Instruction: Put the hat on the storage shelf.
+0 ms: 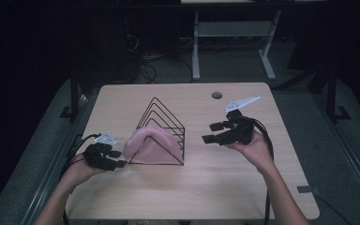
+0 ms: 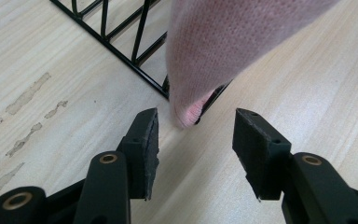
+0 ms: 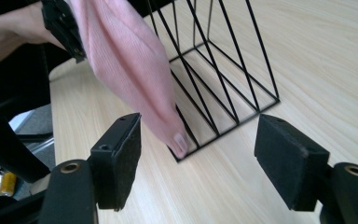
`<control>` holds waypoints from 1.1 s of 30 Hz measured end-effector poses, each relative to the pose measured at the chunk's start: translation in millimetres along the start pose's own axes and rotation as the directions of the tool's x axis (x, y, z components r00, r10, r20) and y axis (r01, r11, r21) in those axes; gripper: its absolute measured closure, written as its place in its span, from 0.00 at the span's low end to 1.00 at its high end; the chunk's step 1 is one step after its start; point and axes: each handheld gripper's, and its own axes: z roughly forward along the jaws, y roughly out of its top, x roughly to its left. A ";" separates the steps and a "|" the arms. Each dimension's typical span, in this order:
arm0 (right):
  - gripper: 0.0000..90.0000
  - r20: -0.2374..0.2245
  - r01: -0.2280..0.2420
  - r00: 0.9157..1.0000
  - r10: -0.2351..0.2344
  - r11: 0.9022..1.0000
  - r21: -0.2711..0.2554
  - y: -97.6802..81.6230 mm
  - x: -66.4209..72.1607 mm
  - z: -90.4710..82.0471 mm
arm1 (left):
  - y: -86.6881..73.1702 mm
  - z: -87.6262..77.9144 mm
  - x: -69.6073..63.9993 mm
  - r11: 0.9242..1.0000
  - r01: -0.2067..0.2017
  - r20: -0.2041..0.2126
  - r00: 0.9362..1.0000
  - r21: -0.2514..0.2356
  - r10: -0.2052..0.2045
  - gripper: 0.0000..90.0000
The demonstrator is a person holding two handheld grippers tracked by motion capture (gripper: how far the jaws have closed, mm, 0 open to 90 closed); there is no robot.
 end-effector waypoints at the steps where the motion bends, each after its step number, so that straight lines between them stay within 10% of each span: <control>1: 0.35 0.005 -0.002 1.000 0.002 1.000 -0.001 -2.8 -0.2 -2.0 | 0.0 0.0 0.0 1.000 0.000 0.000 1.000 0.000 0.000 0.56; 33: 0.30 0.132 -0.120 0.984 0.118 0.993 0.004 -106.0 -12.3 -51.0 | -9.5 -6.5 -11.4 0.998 0.037 0.010 0.999 -0.047 -0.036 0.40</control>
